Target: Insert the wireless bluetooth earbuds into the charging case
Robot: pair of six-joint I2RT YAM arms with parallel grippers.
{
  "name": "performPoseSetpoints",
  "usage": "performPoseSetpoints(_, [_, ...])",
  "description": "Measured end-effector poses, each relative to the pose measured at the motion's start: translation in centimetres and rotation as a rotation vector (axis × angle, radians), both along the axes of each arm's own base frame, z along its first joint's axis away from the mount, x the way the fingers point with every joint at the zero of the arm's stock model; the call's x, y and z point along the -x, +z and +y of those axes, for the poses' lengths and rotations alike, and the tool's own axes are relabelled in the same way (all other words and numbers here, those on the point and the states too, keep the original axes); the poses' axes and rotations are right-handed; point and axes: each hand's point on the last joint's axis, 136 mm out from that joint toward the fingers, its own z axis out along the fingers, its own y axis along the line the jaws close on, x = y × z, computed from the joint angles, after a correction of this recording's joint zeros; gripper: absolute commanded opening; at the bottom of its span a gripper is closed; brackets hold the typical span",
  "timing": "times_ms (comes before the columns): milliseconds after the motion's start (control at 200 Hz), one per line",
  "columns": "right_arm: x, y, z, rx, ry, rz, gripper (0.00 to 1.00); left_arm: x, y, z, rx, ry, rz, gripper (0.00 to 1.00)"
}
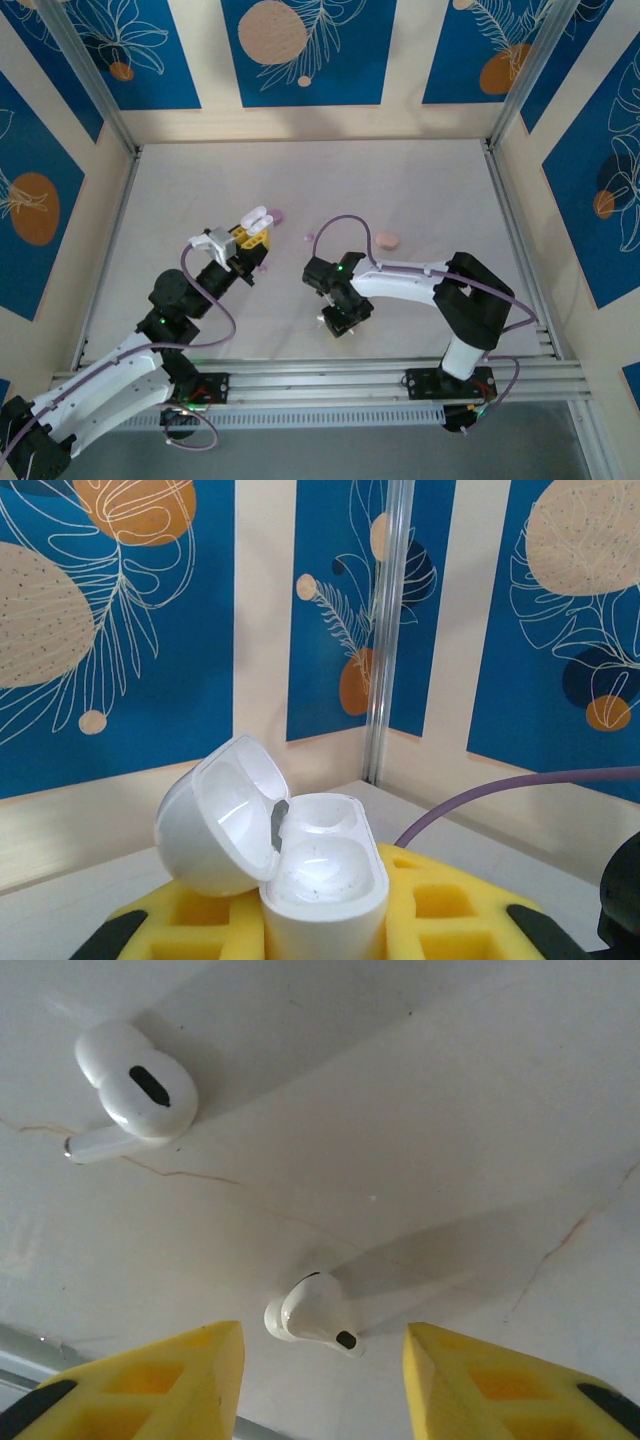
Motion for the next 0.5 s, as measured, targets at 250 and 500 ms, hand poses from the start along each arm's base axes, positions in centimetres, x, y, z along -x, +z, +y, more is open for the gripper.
performPoseSetpoints(250, [-0.5,0.0,0.5,-0.035,-0.022,0.005,0.42,0.0,-0.1,0.0,-0.001,0.000,0.001,0.18])
performPoseSetpoints(500, [-1.0,-0.4,0.0,-0.030,-0.070,0.017,0.33,-0.1,-0.3,0.1,-0.007,0.007,0.010,0.18])
